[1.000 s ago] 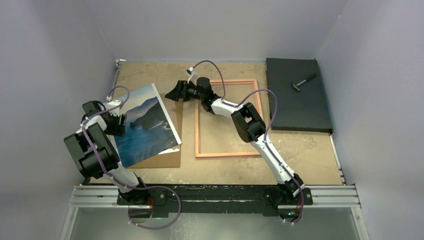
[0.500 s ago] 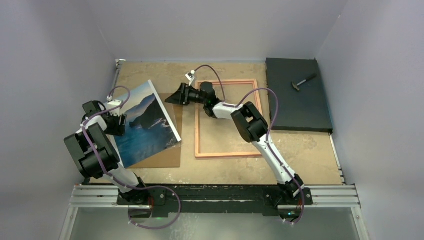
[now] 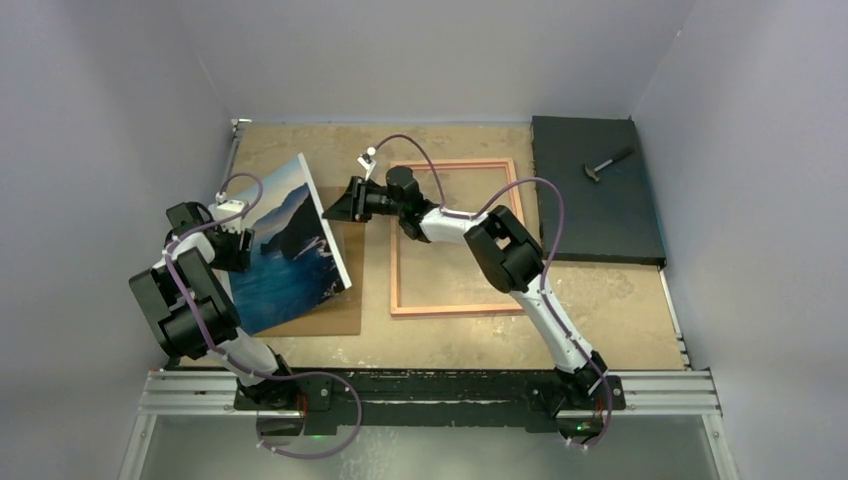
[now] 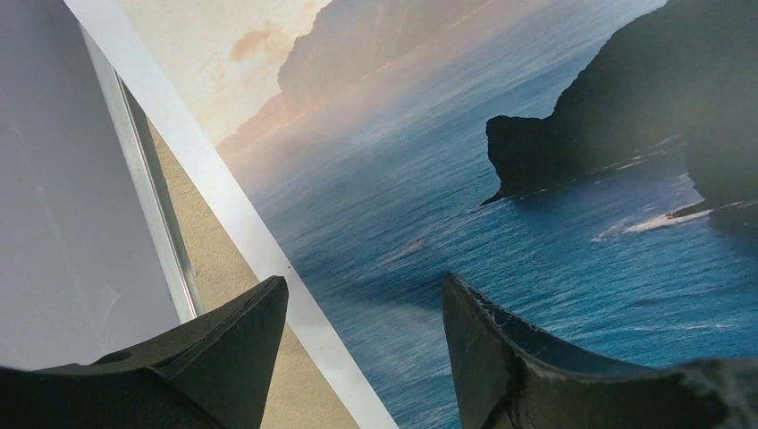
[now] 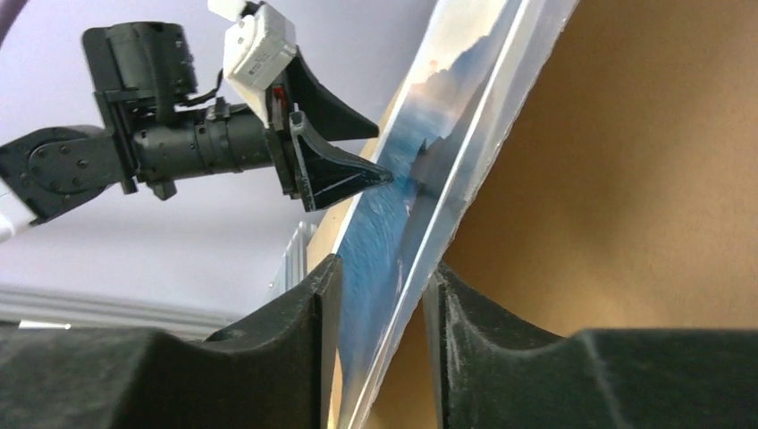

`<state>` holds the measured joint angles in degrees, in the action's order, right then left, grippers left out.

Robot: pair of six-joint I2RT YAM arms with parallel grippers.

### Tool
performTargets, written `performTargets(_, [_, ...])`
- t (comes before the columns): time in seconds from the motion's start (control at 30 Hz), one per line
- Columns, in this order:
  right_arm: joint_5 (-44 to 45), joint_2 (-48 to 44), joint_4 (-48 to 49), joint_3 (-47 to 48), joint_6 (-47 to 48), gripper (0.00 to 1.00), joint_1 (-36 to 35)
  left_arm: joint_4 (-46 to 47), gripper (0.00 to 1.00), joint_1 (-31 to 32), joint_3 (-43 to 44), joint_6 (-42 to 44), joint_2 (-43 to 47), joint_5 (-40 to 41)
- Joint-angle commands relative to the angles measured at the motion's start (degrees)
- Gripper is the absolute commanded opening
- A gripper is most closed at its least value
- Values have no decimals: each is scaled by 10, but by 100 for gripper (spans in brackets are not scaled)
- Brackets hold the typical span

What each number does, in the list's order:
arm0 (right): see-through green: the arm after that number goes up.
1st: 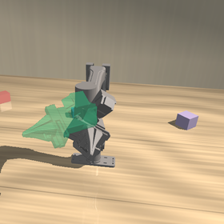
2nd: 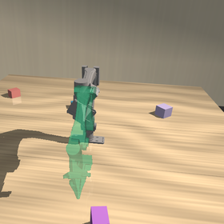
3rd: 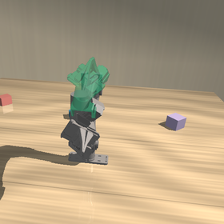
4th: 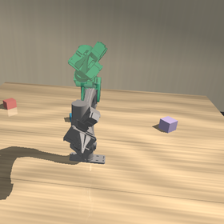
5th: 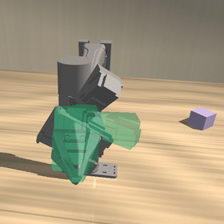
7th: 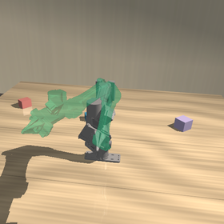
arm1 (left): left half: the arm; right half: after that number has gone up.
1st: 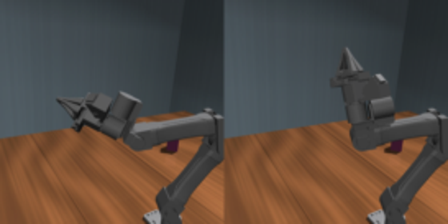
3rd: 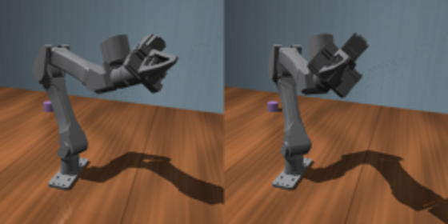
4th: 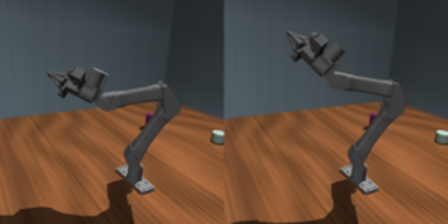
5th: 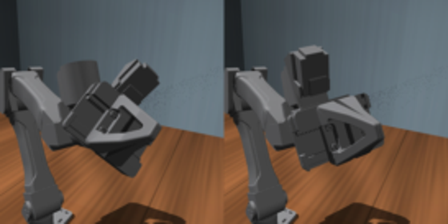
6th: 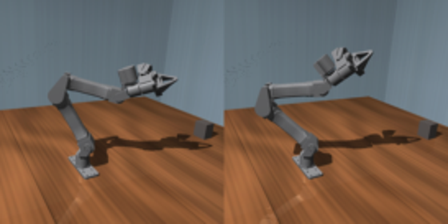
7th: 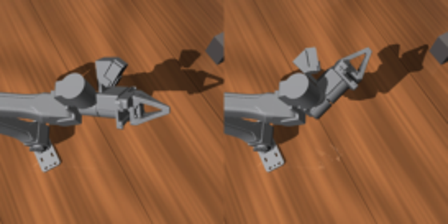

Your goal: Put the photo into the frame

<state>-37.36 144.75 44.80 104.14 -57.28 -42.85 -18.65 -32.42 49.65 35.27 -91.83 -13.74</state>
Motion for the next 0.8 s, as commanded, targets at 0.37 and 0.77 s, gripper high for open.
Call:
performTargets(0.37, [142, -161, -203, -43, 111, 0, -6, -88, 74, 3, -9, 41, 25, 3])
performTargets(0.77, [204, -227, -283, -54, 134, 0, -2, -173, 88, 3, 46, 62, 83, -13])
